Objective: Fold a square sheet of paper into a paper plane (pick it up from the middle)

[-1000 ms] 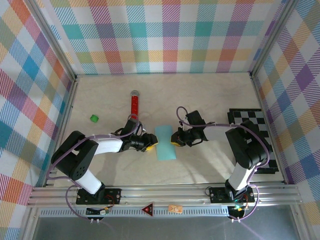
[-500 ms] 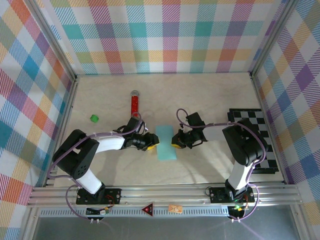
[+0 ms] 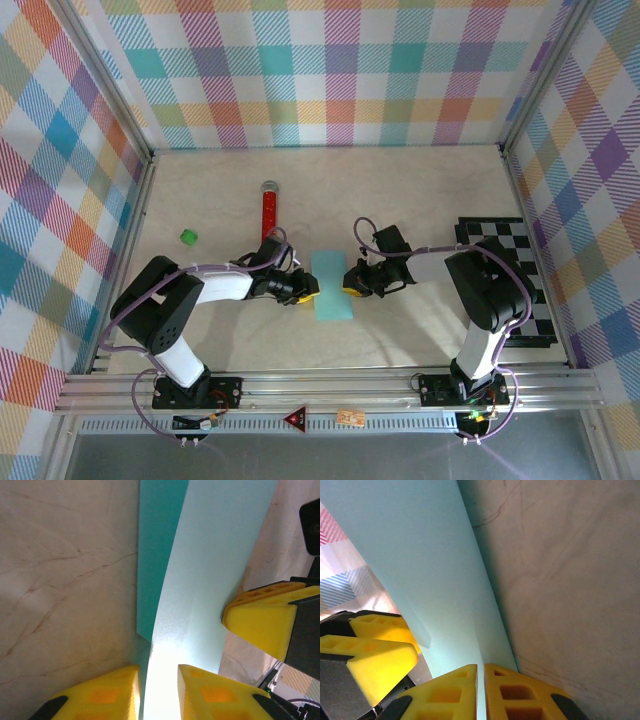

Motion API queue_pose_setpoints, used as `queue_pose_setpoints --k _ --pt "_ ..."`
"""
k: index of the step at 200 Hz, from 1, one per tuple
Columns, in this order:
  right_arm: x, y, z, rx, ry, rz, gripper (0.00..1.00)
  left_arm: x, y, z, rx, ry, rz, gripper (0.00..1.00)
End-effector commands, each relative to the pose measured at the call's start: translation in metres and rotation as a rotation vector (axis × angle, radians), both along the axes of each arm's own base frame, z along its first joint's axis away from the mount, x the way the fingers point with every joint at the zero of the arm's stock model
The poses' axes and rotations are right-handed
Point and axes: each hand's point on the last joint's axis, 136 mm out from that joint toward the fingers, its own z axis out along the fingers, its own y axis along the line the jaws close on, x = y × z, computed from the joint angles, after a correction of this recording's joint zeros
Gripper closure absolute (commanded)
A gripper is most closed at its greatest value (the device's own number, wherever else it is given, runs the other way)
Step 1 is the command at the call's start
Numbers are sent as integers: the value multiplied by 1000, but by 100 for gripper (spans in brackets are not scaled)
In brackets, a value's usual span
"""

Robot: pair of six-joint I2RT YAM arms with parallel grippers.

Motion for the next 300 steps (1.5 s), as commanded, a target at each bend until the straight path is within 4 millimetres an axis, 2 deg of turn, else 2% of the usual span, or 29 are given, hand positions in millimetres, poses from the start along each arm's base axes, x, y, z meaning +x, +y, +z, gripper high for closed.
queue_pose_setpoints --k 1,37,54,85,125,159,197,211,237,258,278,300 --pt "-10 -14 -20 -66 55 -35 86 -6 -6 1 -35 4 -16 78" --pt "-7 -10 -12 -31 22 -33 82 -5 -2 2 -27 -8 13 87" --pt "-1 -1 6 57 -50 -18 76 -4 1 5 -20 -20 35 90" --pt "7 4 38 114 -187 1 68 2 1 16 -34 -50 54 96" --pt "10 -2 68 103 -392 25 60 3 4 29 -25 -54 63 97" --pt "-3 -1 74 -6 -666 136 55 6 1 40 -62 -40 46 97" --pt "-35 27 70 -218 -1047 446 52 11 1 48 -86 -40 40 96" --pt "-40 33 66 -277 -1129 490 51 12 1 49 -88 -39 39 96" --pt "-59 51 65 -257 -1250 584 50 12 2 47 -81 -35 36 96" --pt "-72 62 56 -324 -1342 704 48 12 2 48 -81 -37 34 95" --pt "-72 65 49 -415 -1399 737 48 12 2 47 -78 -37 37 95" --pt "-58 61 45 -550 -1446 708 48 12 2 46 -81 -35 40 95"
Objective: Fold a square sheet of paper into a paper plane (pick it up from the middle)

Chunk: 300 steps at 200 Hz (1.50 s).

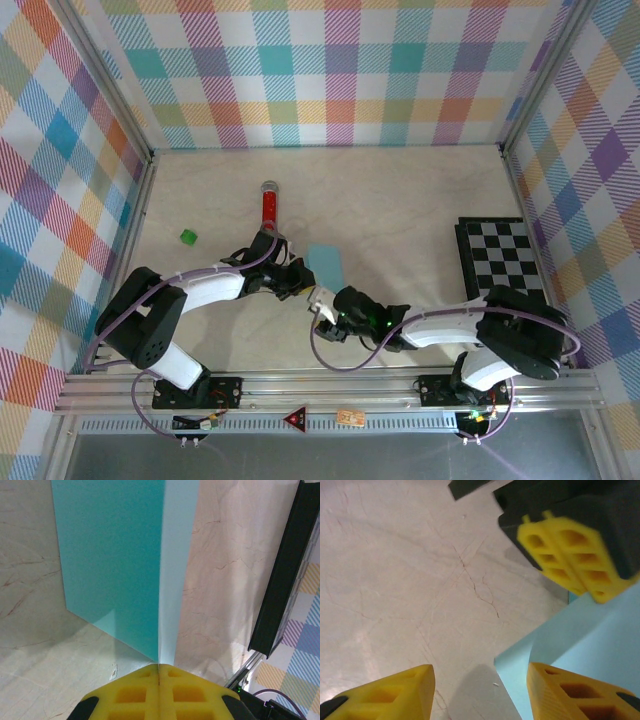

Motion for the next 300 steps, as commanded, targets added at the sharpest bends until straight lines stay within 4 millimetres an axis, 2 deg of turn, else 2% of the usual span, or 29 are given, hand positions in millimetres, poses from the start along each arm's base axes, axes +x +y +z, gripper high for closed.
queue_pose_setpoints --k 1,30,67,153,179,214,276,300 --pt "28 -1 10 -67 -204 -72 48 2 -2 11 -24 -11 -13 95" --pt "37 -1 6 -102 -275 -103 55 2 -3 10 -30 -5 -13 95" --pt "40 -5 16 -71 -319 -130 59 1 -2 8 -22 -4 -14 95" --pt "29 -10 16 -22 -278 -111 69 4 -2 7 -21 -3 1 94" --pt "25 -9 22 24 -262 -109 70 3 -1 5 -17 3 5 94" --pt "27 -6 26 53 -258 -125 75 2 0 5 -21 1 12 94" --pt "30 -5 20 43 -236 -154 77 1 1 6 -19 0 10 94" --pt "31 -4 21 45 -235 -155 81 2 0 6 -23 0 9 94"
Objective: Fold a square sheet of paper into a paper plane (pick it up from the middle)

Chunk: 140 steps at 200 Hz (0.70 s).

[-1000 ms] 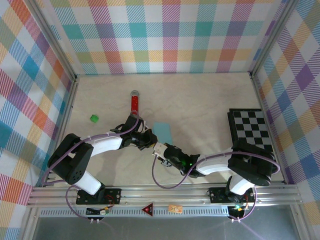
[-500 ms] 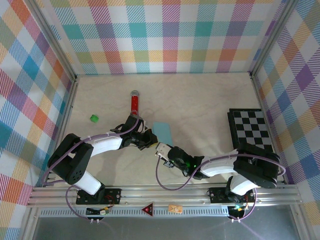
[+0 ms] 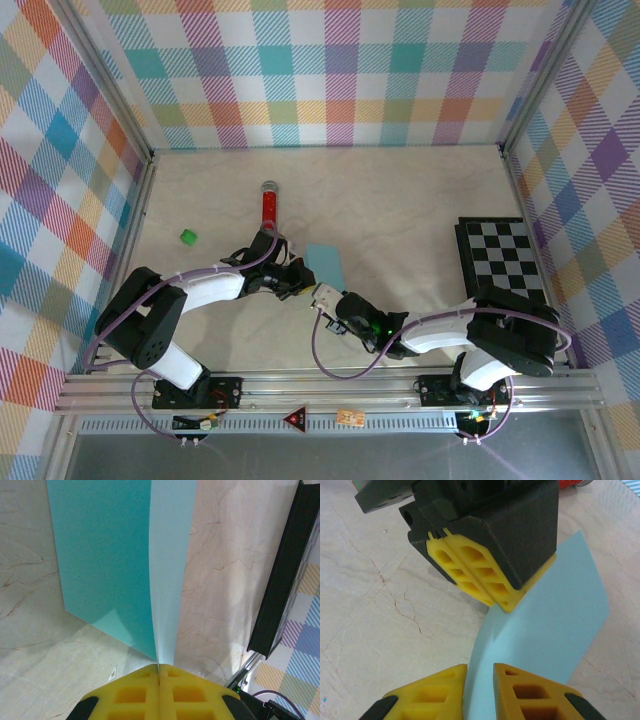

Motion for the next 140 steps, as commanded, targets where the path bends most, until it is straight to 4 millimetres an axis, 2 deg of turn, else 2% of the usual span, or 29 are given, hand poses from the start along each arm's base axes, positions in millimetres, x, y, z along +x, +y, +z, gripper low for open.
queue_pose_setpoints --k 1,66,87,102,124,140 --pt "1 10 10 49 -2 -4 81 1 0 5 -20 0 5 94" --pt "-2 14 10 66 24 10 94 2 2 4 -6 2 8 92" --pt "-4 15 7 71 57 15 99 3 4 5 5 -9 12 83" --pt "-6 17 4 111 148 2 99 5 9 8 40 -21 20 70" --pt "-16 24 3 195 397 36 99 8 27 11 155 -31 46 54" --pt "-21 29 5 271 557 54 99 13 41 16 233 -61 70 47"
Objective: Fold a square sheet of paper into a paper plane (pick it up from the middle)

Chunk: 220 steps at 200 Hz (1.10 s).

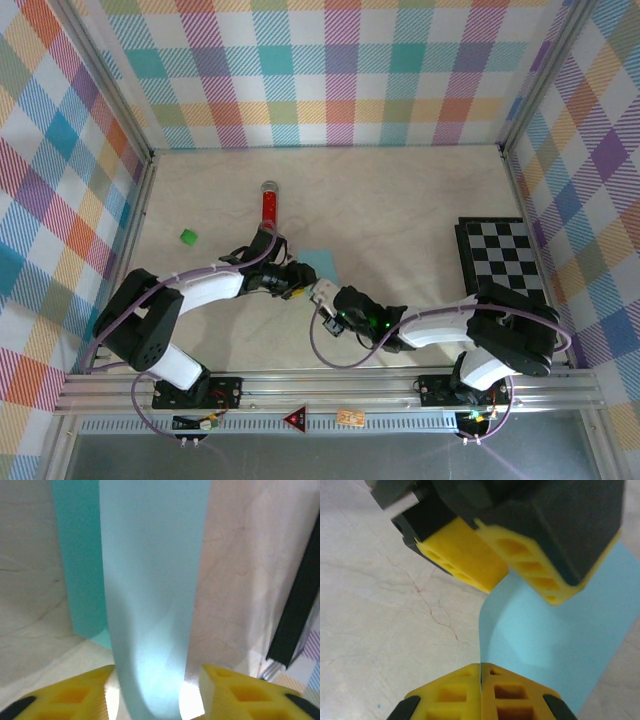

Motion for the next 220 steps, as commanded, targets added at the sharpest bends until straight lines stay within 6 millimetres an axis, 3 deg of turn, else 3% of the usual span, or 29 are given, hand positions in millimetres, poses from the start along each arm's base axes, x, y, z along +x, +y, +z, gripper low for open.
queue_pose_setpoints --k 1,19,38,73,104,153,184,220 --pt "-17 16 10 154 298 51 99 12 24 19 124 -67 40 47" --pt "-15 18 12 217 451 38 99 15 40 26 196 -89 74 43" --pt "-9 16 14 271 551 18 99 25 42 39 200 -133 90 43" --pt "-5 12 14 314 639 7 99 44 20 60 118 -191 33 57" --pt "-5 9 6 316 671 -6 99 60 -5 63 43 -189 -23 73" --pt "-1 10 1 375 696 -39 100 70 -29 31 18 -88 -99 90" --pt "-5 12 -2 379 715 -19 99 71 -40 11 18 -32 -145 92" --pt "-4 14 -4 368 737 -26 100 62 -33 -18 128 45 -193 97"
